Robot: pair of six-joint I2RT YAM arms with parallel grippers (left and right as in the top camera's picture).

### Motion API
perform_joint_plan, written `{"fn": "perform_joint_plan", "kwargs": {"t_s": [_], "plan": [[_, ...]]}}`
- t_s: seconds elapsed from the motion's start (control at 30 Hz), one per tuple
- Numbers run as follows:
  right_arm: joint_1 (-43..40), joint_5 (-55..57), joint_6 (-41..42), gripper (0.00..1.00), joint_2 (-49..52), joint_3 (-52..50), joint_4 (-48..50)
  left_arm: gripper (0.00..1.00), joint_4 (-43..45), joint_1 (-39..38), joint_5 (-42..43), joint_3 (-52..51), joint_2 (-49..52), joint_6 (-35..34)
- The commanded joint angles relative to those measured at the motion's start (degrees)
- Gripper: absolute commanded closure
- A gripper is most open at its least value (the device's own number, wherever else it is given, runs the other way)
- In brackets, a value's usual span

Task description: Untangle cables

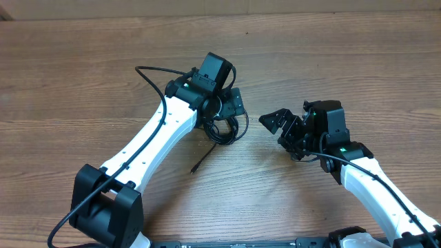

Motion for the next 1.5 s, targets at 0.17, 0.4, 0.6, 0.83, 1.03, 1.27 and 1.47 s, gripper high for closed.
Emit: {"fn": "perform_joint_plan", "kwargs": {"t_s": [0.17,0.4,0.6,0.83,1.03,1.27,1.47], "plan": [[0.39,0.11,0.02,0.00,-0.04,1.40,0.35,0.19,-0.17,0.74,-0.68,0.61,-1.27,0.83],[0.39,0.11,0.02,0.00,-0.04,1.40,0.35,0.31,-0.59,-0.15,-5.90,-0.81,2.67,-0.02],[0.39,0.11,0.02,0.00,-0.04,1.40,0.35,0.35,-0.02,-0.17,-5.95,-0.83,8.22,-0.26],[0.39,0.11,0.02,0.00,-0.04,1.40,0.37,0.46,-2.21,-0.17,-8.70,-0.90,12.00,-7.63],[0.39,0.09,0.02,0.00,-0.04,1.40,0.35,0.55,-2.14,-0.17,-12.52,-1.22,12.61,-12.22],[0.39,0.04,0.02,0.00,-0.04,1.40,-0.15,0.64,3.50,-0.17,-13.88,-4.04,12.61,-13.35],[0.39,0.09,0.02,0.00,-0.04,1.40,-1.73,0.88,5.38,0.04,-14.08,-4.13,12.61,-13.33]]}}
